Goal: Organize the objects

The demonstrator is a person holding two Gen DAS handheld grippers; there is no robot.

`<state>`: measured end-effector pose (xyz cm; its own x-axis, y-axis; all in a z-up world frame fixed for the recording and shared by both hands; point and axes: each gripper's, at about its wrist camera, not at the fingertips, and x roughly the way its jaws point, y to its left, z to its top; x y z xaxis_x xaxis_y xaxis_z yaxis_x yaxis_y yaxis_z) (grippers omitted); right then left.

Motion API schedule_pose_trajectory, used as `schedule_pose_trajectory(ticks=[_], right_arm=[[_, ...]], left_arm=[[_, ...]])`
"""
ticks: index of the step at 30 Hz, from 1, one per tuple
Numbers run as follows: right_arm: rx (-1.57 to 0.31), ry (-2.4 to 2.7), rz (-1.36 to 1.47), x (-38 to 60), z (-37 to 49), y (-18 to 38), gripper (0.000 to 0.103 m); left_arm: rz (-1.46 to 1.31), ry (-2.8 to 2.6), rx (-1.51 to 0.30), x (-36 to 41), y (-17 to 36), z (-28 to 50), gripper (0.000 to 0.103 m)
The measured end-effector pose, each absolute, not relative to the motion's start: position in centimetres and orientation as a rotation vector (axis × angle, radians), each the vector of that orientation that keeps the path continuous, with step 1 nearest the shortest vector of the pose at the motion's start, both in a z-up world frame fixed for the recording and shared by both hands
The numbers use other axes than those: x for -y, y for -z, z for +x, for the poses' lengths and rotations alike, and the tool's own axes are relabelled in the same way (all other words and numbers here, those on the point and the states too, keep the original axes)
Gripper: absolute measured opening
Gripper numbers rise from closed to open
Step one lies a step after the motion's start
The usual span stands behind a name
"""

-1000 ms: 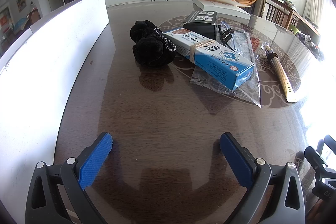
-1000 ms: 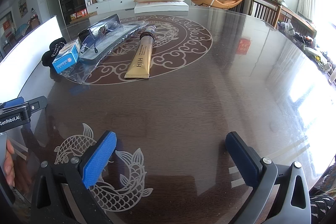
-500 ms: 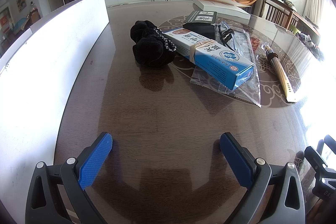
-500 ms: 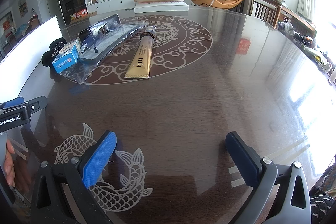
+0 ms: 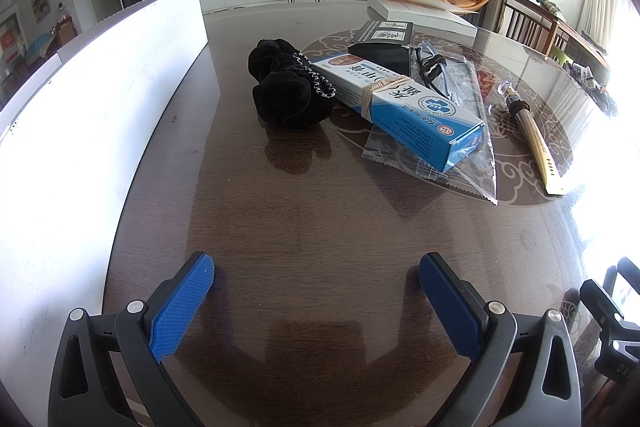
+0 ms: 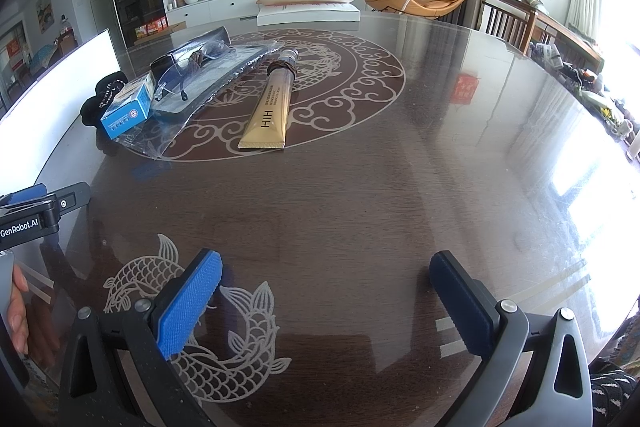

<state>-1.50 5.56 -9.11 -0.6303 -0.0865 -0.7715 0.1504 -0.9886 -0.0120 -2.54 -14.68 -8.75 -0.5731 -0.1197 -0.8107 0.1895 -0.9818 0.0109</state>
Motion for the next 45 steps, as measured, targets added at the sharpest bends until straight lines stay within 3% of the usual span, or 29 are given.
schedule_pose_trajectory(ticks=[45], right_arm=[[-0.120,2.717,1.256,-5.5,-1.4,9.2,0.103]], left_arm=[[1.406,2.703,-0.062,15.6,8.6,-3.7,0.103]])
